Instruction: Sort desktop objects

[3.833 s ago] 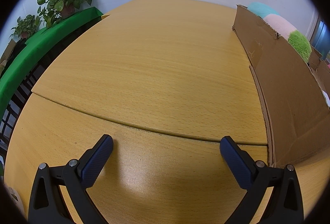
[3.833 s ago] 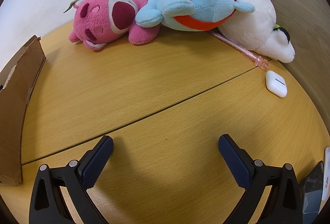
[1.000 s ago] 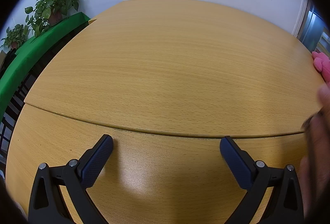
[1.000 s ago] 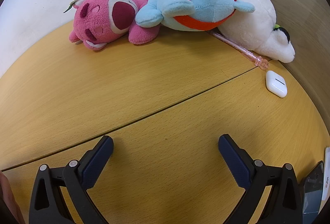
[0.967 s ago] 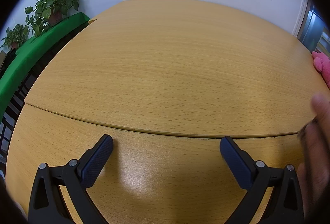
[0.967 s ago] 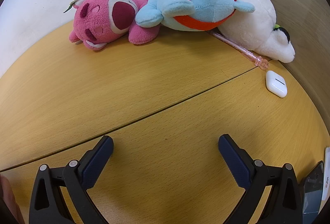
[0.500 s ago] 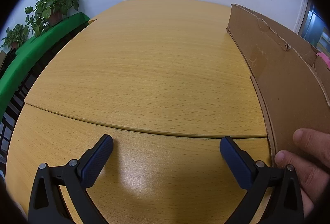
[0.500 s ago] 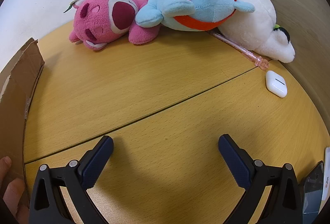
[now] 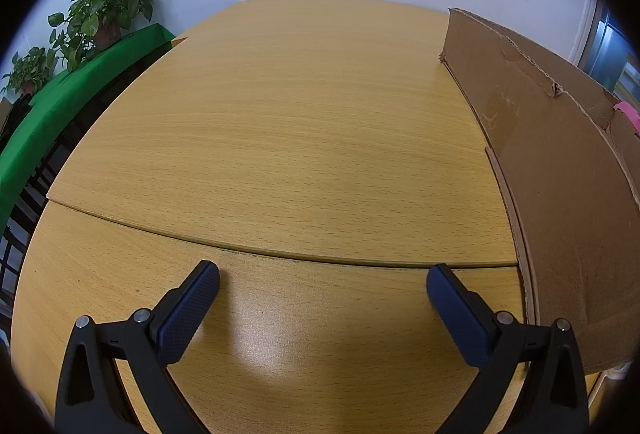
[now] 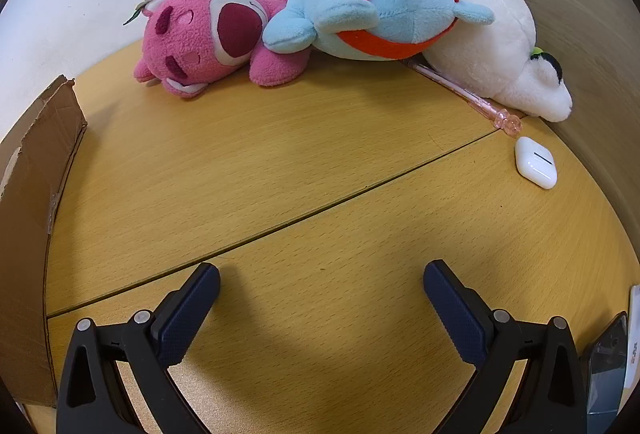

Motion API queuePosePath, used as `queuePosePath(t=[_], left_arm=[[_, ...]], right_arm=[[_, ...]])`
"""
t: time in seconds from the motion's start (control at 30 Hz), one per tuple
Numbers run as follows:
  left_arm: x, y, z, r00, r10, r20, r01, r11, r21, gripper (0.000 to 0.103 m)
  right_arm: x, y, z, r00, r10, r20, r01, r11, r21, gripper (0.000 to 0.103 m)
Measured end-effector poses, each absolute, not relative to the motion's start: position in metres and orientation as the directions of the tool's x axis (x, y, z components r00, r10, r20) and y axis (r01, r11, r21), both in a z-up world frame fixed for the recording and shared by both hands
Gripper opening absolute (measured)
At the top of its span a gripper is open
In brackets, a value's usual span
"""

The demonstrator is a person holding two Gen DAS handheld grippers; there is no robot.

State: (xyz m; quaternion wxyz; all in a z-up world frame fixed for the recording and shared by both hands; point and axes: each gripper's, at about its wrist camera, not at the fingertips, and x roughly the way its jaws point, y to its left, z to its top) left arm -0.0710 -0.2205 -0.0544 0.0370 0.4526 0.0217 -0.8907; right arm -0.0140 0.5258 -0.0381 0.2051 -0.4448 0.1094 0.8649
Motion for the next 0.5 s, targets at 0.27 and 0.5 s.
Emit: queuePosePath(t=[0.27, 0.5], left_arm=[[-0.0712, -0.2205, -0.0544, -0.587, -0.047, -0.808, 0.087, -0.996, -0.005, 0.103], [-0.0714, -0.2188, -0.0551, -0.586, -0.06, -0.808, 0.108, -0.994, -0.005, 0.103]], right_arm=[[-0.014, 0.5258, -0.0381, -0.52, 0.257, -0.814, -0.452, -0.892, 0.007, 0.103], [-0.0145, 0.5244, -0.0391, -0.517, 0.262, -0.815, -0.46, -0.888, 0.007, 0.103]])
